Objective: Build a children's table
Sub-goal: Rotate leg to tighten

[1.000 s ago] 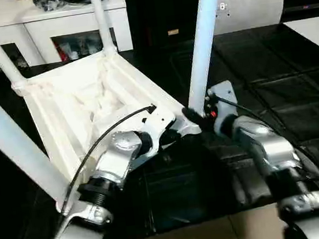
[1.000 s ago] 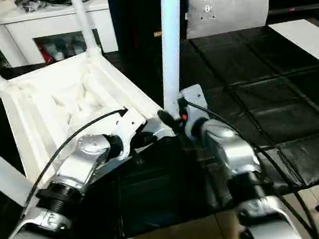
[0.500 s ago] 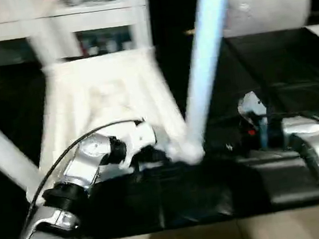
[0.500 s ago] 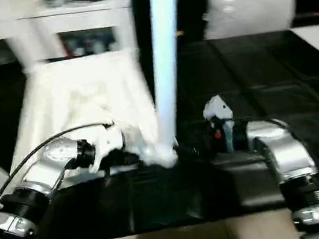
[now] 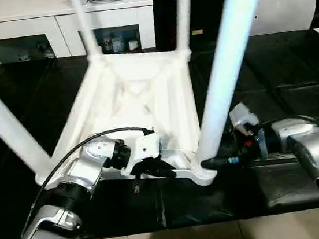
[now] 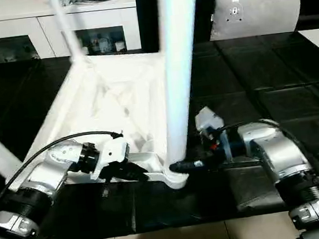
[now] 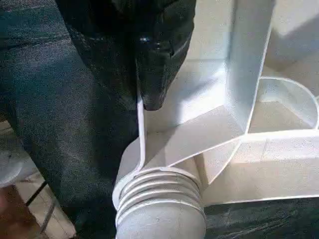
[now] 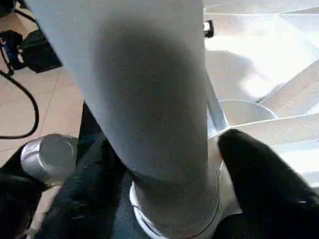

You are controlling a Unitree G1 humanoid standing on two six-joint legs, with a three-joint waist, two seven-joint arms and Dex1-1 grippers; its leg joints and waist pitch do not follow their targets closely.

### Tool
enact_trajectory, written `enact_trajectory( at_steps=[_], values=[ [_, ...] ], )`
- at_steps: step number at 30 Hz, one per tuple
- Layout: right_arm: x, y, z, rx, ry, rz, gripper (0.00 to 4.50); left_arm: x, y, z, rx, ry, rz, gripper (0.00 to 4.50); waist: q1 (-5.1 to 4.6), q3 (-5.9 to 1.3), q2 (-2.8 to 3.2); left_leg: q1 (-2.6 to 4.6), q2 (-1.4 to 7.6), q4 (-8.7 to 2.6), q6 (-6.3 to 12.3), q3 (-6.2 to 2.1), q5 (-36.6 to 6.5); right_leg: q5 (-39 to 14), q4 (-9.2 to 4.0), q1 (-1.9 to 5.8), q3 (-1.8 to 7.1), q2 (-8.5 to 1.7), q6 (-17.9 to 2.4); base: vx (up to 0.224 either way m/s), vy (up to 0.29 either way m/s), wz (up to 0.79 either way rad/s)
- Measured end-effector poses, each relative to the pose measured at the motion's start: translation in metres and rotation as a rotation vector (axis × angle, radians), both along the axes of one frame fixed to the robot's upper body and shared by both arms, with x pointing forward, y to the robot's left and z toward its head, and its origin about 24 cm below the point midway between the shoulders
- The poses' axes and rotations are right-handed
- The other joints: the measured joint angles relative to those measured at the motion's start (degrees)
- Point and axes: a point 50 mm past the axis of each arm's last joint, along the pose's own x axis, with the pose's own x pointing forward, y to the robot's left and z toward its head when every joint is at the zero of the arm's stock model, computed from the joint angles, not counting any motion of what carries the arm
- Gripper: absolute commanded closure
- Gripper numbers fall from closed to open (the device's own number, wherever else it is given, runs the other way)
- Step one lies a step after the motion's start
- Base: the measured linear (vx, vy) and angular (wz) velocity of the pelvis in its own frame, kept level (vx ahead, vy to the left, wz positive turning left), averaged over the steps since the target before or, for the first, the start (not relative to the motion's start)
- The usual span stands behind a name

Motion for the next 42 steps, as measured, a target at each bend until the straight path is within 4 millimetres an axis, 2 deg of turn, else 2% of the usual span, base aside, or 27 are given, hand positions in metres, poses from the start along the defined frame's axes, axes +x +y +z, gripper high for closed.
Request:
enact_trajectory(
  at_steps=[6, 14, 17, 20, 21, 23, 24, 26, 27, 31, 33, 38, 42],
  values=[
    [0.0, 0.0, -0.001, 0.003, 0.024, 0.0, 2.28, 0.0, 0.0, 0.0, -0.001, -0.006, -0.004, 4.5, -0.18, 0.0, 0.0, 0.01, 0.0, 0.0, 0.0, 0.0, 0.0, 0.0, 0.0, 0.01, 0.0, 0.0, 0.0, 0.0, 0.0, 0.0],
    [0.0, 0.003, 0.001, 0.033, 0.061, -0.057, 2.45, 0.002, 0.002, 0.001, -0.022, 0.0, 0.028, 4.5, -0.41, -0.01, -0.02, 0.07, 0.0, 0.01, -0.07, 0.0, 0.0, 0.0, 0.07, 0.03, 0.0, 0.0, 0.0, 0.0, 0.0, 0.0],
    [0.003, 0.011, -0.002, 0.047, 0.045, -0.157, 2.45, 0.007, 0.003, 0.0, -0.023, 0.016, 0.125, 4.5, -0.63, -0.01, -0.02, 0.1, 0.0, 0.01, -0.29, 0.0, 0.0, 0.0, 0.09, 0.04, 0.0, 0.02, 0.0, 0.0, 0.0, 0.0],
    [0.016, 0.025, -0.008, 0.066, 0.008, -0.398, 2.45, 0.017, 0.002, -0.001, -0.024, 0.025, 0.323, 4.5, -2.62, -0.01, -0.02, 0.17, -0.03, 0.06, -0.45, 0.0, 0.2, 0.0, 0.07, 0.0, 0.0, 0.05, 0.0, 0.0, 0.0, 0.0],
    [0.022, 0.028, -0.009, 0.062, -0.001, -0.503, 2.45, 0.02, -0.004, -0.003, -0.038, 0.03, 0.397, 4.5, -3.66, -0.01, -0.02, 0.17, -0.04, 0.06, -0.44, 0.0, 0.1, 0.0, -0.03, 0.02, -0.01, 0.05, 0.0, 0.0, 0.0, 0.0],
    [0.032, 0.031, -0.007, 0.043, -0.019, -0.646, 2.45, 0.024, -0.017, -0.004, -0.064, 0.034, 0.491, 4.5, -4.98, -0.01, -0.02, 0.11, -0.08, 0.11, -0.44, 0.01, 0.1, 0.0, -0.08, -0.01, -0.01, 0.06, 0.0, 0.0, 0.0, 0.0],
    [0.037, 0.032, -0.007, 0.024, -0.026, -0.717, 2.45, 0.026, -0.025, -0.005, -0.072, 0.033, 0.534, 4.5, -5.28, -0.01, -0.02, 0.11, -0.11, 0.1, -0.43, 0.01, 0.1, 0.0, -0.1, 0.01, -0.03, 0.08, 0.0, 0.0, 0.0, 0.0],
    [0.045, 0.039, -0.005, 0.009, -0.047, -0.821, 2.45, 0.029, -0.036, -0.004, -0.077, 0.018, 0.613, 4.5, -5.26, -0.04, 0.04, 0.09, -0.12, 0.01, -0.45, 0.01, 0.1, 0.0, -0.02, -0.03, -0.05, 0.09, 0.0, 0.0, 0.0, 0.0],
    [0.047, 0.04, -0.005, 0.007, -0.063, -0.852, 1.94, 0.03, -0.039, -0.004, -0.083, 0.014, 0.645, 4.5, -4.98, -0.06, 0.07, 0.1, -0.12, -0.12, -0.45, -0.01, 0.2, 0.0, -0.03, -0.02, -0.1, 0.1, 0.0, 0.0, 0.0, 0.0],
    [0.048, 0.044, -0.005, 0.036, -0.073, -0.882, 1.71, 0.032, -0.042, -0.002, -0.089, 0.01, 0.672, 4.5, -4.39, -0.09, 0.13, -0.02, -0.05, -0.27, -0.12, -0.02, 0.2, 0.0, -0.15, -0.08, -0.1, 0.09, 0.0, 0.0, 0.0, 0.0],
    [0.048, 0.043, -0.005, 0.048, -0.074, -0.888, 1.45, 0.032, -0.042, -0.001, -0.091, 0.006, 0.668, 4.5, -4.27, -0.09, 0.14, -0.08, -0.03, -0.27, 0.08, -0.01, 0.2, 0.0, -0.19, -0.12, -0.03, 0.06, 0.1, 0.0, 0.0, 0.0],
    [0.044, 0.038, -0.003, 0.067, -0.073, -0.839, 1.13, 0.031, -0.035, 0.001, -0.084, -0.003, 0.631, 4.5, -4.23, -0.08, 0.15, -0.12, -0.03, -0.28, 0.14, 0.04, 0.1, 0.1, -0.17, -0.2, -0.01, 0.07, -0.1, 0.0, 0.0, 0.0],
    [0.034, 0.021, -0.004, 0.064, -0.057, -0.687, 0.82, 0.025, -0.02, -0.001, -0.073, -0.023, 0.521, 4.5, -3.61, -0.06, 0.16, -0.11, -0.02, -0.25, 0.14, 0.04, 0.2, 0.0, -0.15, -0.2, 0.0, 0.07, 0.0, 0.0, 0.0, 0.0]
  ],
)
